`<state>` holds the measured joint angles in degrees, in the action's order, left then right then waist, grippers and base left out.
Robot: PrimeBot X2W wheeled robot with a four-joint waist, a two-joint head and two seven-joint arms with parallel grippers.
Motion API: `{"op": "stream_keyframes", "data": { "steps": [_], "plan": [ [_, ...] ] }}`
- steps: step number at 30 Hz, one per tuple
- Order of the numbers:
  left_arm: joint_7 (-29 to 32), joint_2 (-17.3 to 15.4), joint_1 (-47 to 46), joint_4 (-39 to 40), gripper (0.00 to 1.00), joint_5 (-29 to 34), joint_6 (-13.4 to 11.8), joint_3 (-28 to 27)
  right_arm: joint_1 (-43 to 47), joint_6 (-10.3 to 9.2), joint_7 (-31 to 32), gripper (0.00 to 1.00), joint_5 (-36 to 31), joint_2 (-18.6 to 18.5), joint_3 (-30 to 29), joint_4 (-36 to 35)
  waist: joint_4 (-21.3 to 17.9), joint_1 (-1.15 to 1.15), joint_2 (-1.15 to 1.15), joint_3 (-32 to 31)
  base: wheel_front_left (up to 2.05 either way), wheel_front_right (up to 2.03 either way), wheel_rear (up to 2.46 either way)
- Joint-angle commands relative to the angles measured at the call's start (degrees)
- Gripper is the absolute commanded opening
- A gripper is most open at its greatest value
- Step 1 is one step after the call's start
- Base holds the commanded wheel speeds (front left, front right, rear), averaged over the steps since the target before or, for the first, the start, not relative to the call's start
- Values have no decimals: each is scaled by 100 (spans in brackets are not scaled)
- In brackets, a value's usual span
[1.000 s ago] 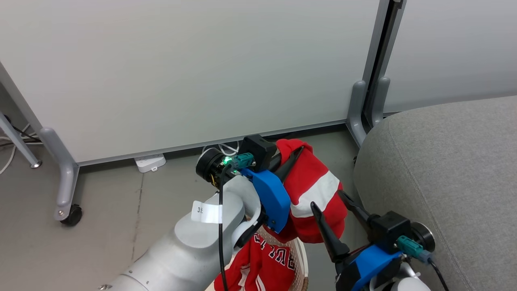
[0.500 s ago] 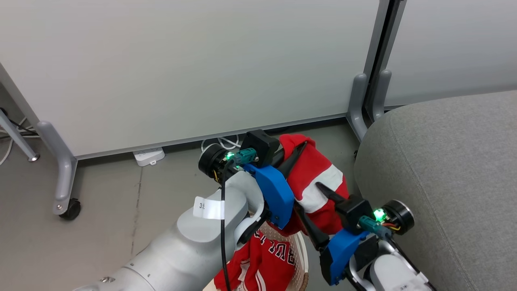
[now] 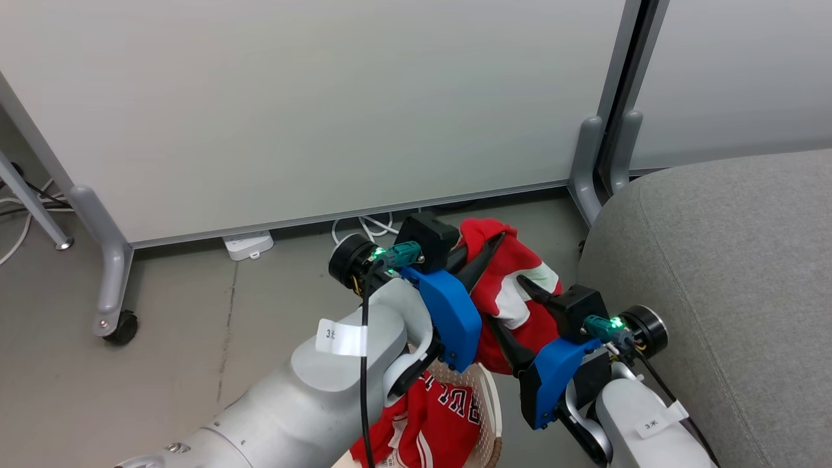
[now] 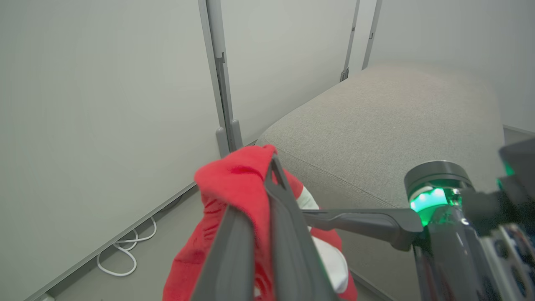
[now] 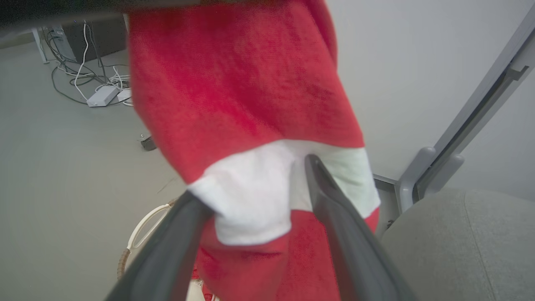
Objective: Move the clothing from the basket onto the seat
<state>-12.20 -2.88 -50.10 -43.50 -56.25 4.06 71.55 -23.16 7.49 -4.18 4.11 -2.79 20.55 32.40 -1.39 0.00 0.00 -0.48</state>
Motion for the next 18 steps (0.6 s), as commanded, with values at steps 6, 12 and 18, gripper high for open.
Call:
{"op": "stream_keyframes", "data": {
  "steps": [6, 12, 18],
  "plan": [
    [-57, 0, -111, 10, 0, -89, -37, 81, -301, 1, -173, 0, 511, -18, 209, 450, -1, 0, 0, -12, 0, 0, 0],
    [-98, 0, -134, -56, 0, -125, -62, 102, -364, 1, -303, 0, 648, -18, 302, 591, -43, 0, 0, -23, 0, 0, 0],
    [-134, 0, -160, -96, 0, -181, -61, 127, -399, 1, -456, 0, 726, -18, 352, 682, -93, 0, 0, -36, 0, 0, 0]
  ]
}}
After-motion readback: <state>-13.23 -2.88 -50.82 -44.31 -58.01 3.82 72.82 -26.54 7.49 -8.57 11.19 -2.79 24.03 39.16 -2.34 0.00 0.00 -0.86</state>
